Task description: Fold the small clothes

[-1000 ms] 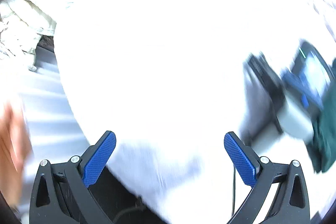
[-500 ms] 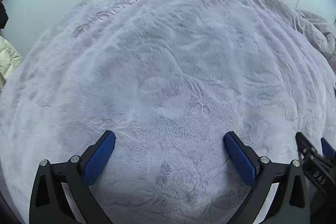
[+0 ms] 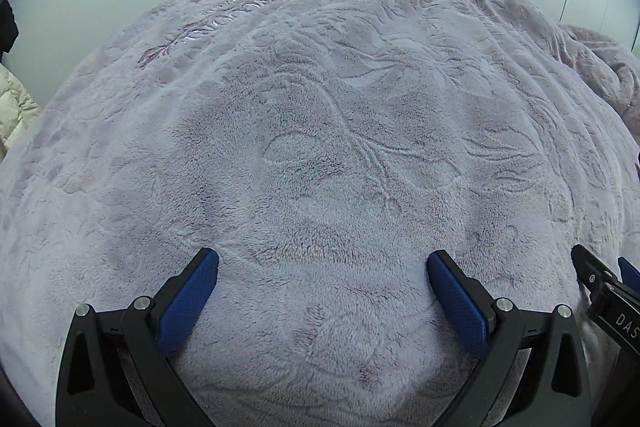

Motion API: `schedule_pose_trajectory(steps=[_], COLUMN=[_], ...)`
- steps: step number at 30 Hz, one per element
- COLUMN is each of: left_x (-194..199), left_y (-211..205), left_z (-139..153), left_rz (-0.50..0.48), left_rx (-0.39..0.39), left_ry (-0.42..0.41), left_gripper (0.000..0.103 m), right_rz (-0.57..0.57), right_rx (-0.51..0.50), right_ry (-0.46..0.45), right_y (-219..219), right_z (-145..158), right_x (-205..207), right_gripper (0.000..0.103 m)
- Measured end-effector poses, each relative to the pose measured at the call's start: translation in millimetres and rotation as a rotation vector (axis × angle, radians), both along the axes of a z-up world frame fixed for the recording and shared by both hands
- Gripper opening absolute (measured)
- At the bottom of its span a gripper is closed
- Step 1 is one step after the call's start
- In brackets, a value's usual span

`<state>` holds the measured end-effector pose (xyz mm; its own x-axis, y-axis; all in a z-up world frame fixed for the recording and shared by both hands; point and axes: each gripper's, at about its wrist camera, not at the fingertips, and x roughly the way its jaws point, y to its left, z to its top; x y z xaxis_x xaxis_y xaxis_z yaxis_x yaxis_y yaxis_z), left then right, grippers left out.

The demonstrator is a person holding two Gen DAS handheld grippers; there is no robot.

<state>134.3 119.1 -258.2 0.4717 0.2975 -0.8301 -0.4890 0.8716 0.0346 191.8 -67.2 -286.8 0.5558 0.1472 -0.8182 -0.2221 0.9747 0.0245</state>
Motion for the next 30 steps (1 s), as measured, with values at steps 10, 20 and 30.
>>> schedule_pose_trajectory(steps=[10, 20, 30], left_x=[1.8, -2.8, -4.4], left_y=[7.1, 7.4, 5.1], left_z=[-5.0, -2.0, -0.5], left_rz=[0.003, 0.004, 0.004], left_rx=[-0.027, -0.033, -0.034], left_ry=[0.011, -0.008, -0.008], left_gripper=[0.103, 0.103, 0.103], right_rz=[0.0, 0.0, 0.0], right_rx=[-0.001, 0.001, 0.001], right_ry=[0.0, 0.0, 0.0], right_y=[0.0, -0.2, -0.1], right_z=[0.0, 0.0, 0.1], right_x=[-0.1, 0.0, -0.1], right_gripper=[0.103, 0.103, 0.103])
